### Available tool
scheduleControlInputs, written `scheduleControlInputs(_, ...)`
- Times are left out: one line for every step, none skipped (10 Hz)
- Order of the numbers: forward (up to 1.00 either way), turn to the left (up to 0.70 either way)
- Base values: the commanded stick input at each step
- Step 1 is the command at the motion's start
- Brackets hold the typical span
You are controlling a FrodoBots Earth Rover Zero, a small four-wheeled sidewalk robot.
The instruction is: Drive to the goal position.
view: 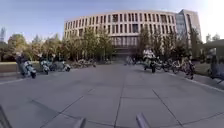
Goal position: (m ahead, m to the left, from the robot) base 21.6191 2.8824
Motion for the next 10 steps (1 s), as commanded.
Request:
scheduleControlInputs(0.6, 0.0)
scheduleControlInputs(0.6, 0.0)
scheduleControlInputs(0.6, 0.0)
scheduleControlInputs(0.6, 0.0)
scheduleControlInputs(0.6, 0.0)
scheduleControlInputs(0.6, 0.0)
scheduleControlInputs(0.6, 0.0)
scheduleControlInputs(0.6, 0.0)
scheduleControlInputs(0.6, 0.0)
scheduleControlInputs(0.6, 0.0)
